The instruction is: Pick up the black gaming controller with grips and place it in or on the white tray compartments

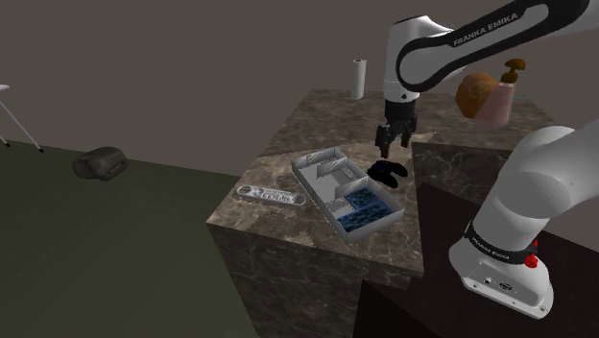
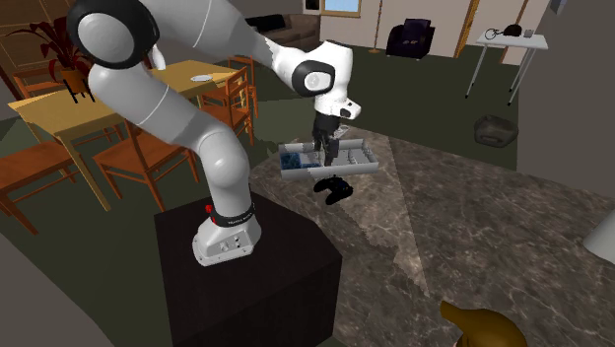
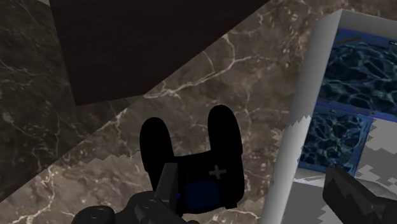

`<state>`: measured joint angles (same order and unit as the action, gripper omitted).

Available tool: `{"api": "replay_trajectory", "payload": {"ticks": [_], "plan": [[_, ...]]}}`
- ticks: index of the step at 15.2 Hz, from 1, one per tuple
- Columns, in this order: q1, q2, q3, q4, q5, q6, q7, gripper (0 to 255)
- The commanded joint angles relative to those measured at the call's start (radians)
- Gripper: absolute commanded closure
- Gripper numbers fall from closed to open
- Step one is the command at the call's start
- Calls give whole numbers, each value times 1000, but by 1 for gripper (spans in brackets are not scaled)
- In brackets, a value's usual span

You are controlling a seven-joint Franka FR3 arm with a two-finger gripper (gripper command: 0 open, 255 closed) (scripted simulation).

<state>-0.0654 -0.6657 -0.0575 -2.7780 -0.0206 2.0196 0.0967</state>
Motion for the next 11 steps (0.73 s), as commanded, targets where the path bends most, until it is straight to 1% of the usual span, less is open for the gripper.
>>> {"api": "replay_trajectory", "payload": {"ticks": [1,4,5,11], "plan": [[-2,56,-1,-35,2,88,10,0],[-10,155,-10,-75,2,221,15,0],[-10,159,-10,-76,2,226,16,0],[-7,232,-13,-119,4,340,13,0]]}}
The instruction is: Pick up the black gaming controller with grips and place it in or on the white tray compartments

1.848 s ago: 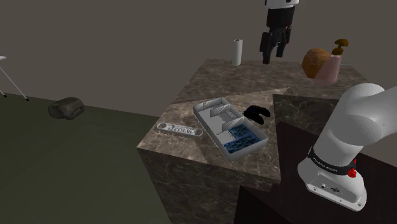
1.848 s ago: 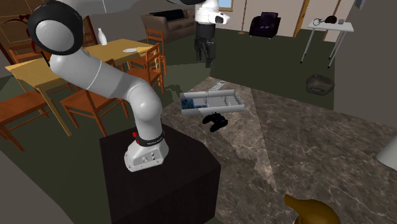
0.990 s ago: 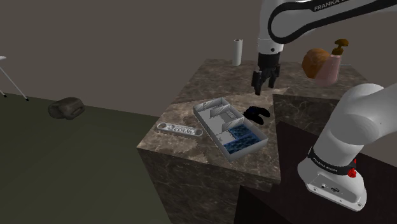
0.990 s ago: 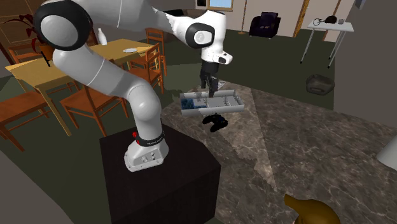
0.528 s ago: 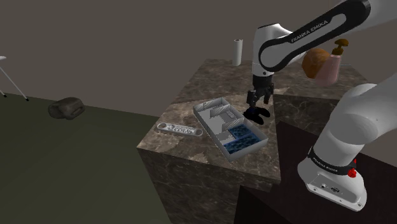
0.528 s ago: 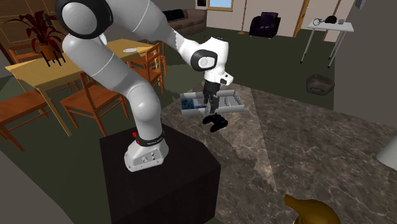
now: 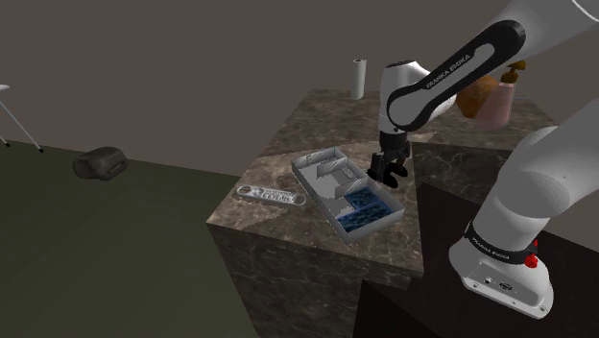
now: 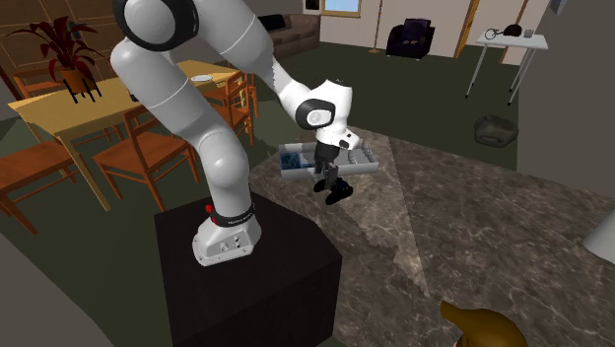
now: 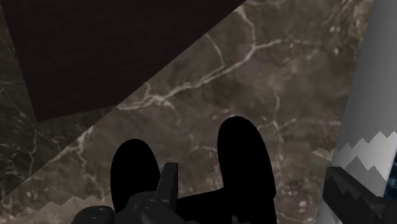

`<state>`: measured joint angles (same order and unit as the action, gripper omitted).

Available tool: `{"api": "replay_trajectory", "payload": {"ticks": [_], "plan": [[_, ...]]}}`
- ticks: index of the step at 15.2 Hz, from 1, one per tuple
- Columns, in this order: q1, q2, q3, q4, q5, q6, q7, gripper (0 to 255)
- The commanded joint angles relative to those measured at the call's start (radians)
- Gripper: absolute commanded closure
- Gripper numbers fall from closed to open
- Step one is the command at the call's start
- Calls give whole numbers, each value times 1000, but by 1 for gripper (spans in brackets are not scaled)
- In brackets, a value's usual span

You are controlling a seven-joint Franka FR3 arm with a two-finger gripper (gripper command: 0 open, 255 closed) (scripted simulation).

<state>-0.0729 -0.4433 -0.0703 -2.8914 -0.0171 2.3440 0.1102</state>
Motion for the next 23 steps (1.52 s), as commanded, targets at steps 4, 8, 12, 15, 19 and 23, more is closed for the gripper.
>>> {"api": "replay_trajectory", "payload": {"ticks": [4,8,12,15,19,23], "plan": [[2,31,-1,-15,2,47,-1,0],[2,31,-1,-15,2,47,-1,0],[2,31,-1,-15,2,47,-1,255],[2,31,-1,-15,2,47,-1,255],[2,31,-1,-15,2,47,-1,255],[-1,-31,2,4,-1,-34,2,255]]}}
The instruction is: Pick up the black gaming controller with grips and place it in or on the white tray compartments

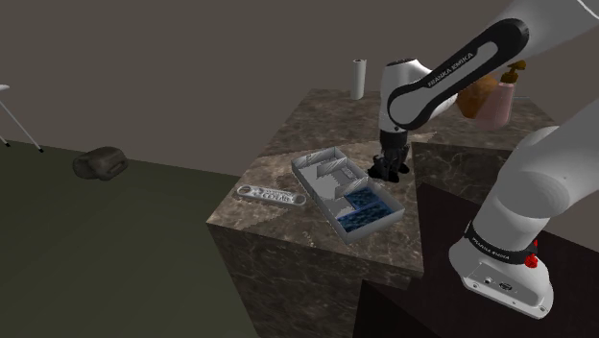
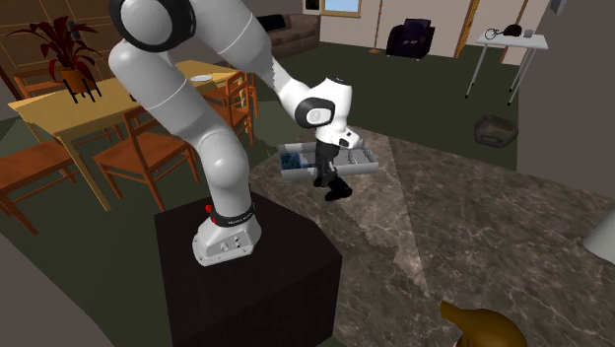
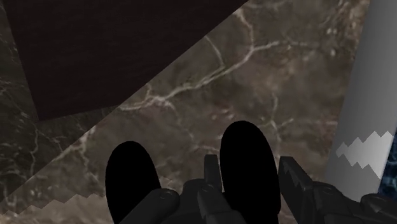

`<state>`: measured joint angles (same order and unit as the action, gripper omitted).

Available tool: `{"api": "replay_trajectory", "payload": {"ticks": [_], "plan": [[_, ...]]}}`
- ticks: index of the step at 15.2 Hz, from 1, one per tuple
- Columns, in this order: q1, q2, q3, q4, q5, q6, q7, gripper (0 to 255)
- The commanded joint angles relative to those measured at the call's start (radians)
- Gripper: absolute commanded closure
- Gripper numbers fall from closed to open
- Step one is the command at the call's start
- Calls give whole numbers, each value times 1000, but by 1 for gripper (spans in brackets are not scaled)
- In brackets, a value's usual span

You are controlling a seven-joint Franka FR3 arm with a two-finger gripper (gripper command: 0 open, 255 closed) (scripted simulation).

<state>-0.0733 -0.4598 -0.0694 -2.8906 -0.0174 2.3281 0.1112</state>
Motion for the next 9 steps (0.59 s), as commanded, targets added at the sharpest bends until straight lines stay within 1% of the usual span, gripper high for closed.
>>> {"api": "replay_trajectory", "payload": {"ticks": [1,9], "plan": [[-1,-28,2,9,-1,-37,2,255],[-2,-125,7,63,-1,-189,6,255]]}}
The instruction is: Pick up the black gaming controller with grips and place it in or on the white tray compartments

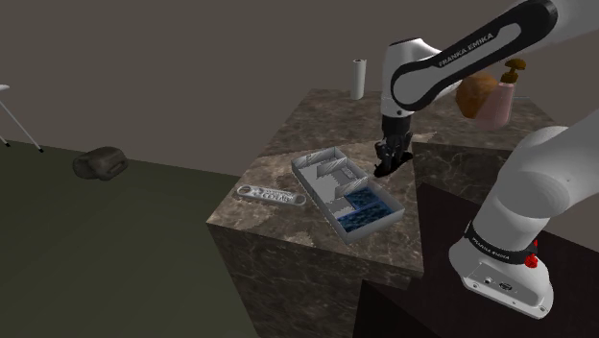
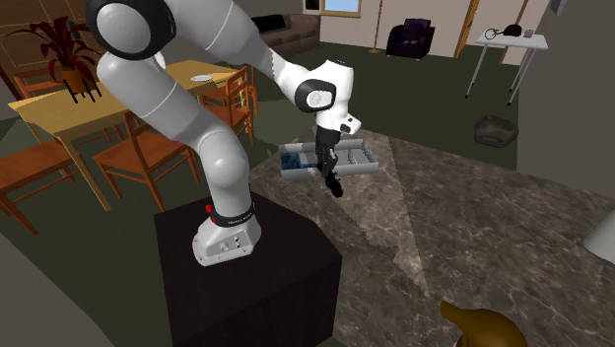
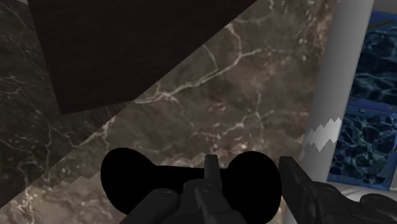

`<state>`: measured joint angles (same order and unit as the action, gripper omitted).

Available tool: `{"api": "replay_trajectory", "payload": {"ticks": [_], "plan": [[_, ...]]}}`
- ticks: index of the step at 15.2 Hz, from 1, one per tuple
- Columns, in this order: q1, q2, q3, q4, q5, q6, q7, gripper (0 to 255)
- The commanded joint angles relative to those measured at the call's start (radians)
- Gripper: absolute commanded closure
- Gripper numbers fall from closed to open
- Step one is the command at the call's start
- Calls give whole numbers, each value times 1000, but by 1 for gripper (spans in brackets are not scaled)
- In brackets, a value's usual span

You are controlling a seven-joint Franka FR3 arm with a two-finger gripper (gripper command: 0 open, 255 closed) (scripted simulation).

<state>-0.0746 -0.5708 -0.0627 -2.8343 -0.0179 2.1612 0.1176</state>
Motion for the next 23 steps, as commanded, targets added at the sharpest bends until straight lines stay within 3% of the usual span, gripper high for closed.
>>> {"api": "replay_trajectory", "payload": {"ticks": [1,10,16,23], "plan": [[-1,-24,0,15,-1,-40,0,255],[-2,-93,5,94,1,-188,3,255],[89,23,119,179,92,-153,141,255],[159,196,238,330,151,-120,294,255]]}}
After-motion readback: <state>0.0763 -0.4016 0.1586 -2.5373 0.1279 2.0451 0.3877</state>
